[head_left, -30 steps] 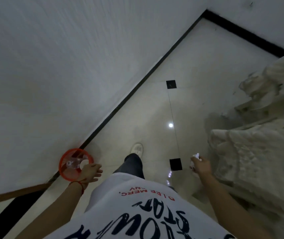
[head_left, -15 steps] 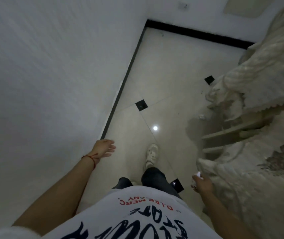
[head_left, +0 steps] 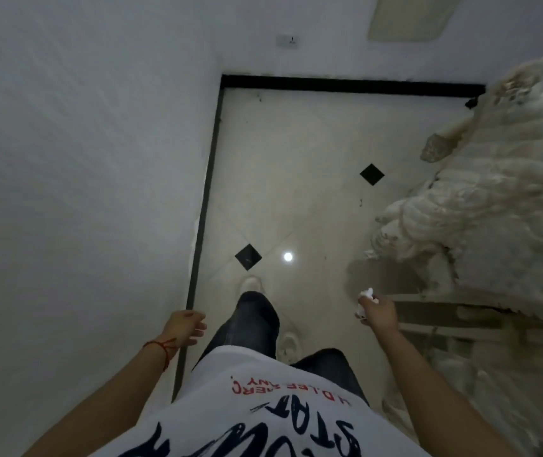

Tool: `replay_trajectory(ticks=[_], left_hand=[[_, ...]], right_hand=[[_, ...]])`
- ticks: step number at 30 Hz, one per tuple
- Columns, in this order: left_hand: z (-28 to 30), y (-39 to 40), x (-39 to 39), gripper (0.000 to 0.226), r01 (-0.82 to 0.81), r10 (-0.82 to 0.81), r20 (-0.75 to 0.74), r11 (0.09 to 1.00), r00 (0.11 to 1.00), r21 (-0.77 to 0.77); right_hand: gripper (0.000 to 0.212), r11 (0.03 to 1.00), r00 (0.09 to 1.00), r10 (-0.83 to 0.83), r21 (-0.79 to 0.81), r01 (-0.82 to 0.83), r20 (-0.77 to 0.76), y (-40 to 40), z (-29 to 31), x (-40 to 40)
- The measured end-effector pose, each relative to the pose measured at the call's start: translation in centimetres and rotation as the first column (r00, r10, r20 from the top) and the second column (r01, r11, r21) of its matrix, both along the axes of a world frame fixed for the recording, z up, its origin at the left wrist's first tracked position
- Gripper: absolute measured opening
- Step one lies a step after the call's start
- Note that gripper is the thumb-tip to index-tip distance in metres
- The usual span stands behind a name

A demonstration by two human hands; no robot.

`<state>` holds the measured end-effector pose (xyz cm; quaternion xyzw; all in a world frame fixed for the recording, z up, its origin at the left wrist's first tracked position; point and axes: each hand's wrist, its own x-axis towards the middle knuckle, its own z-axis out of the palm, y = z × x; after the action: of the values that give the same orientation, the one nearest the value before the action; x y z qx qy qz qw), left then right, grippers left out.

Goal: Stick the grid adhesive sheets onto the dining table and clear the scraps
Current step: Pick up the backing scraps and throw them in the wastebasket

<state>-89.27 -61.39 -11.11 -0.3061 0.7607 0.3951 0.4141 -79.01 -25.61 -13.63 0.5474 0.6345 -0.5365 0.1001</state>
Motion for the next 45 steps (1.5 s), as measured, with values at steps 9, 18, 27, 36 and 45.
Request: replay_trajectory(ticks=[9,18,27,36,45], left_hand=[[-1.1,6.9,-21.5,0.030,0.338,-0.338,0.016,0.941,0.941,-0.023],[0.0,22.9,-36.5,0.032,0.635,-0.635,-0.028,0.767,0.772,0.093],[-0.8,37.3,-42.2,0.030,0.861,-0.860,-0.050,0.504,0.508,0.067],[0.4,48.2,-47.9,0.018,0.941,-0.942,-0.004,0.336,0.337,0.044],[-0.6,63.2,-49.0,0.013,0.970,-0.971,0.020,-0.238,-0.239,0.049]], right_hand=[[0.034,0.951,0.944,-0.305,-0.003,0.308,0.122,0.3,-1.8,-8.2],[0.025,0.782,0.777,-0.607,-0.045,0.621,0.167,-2.4,-1.2,-10.1],[0.013,0.528,0.529,-0.837,-0.046,0.848,0.141,3.3,-2.4,-15.9],[0.022,0.428,0.433,-0.894,-0.071,0.901,0.114,8.8,-1.7,-23.4],[0.016,-0.141,-0.131,-0.979,-0.050,0.989,0.158,7.6,-1.7,-28.7]])
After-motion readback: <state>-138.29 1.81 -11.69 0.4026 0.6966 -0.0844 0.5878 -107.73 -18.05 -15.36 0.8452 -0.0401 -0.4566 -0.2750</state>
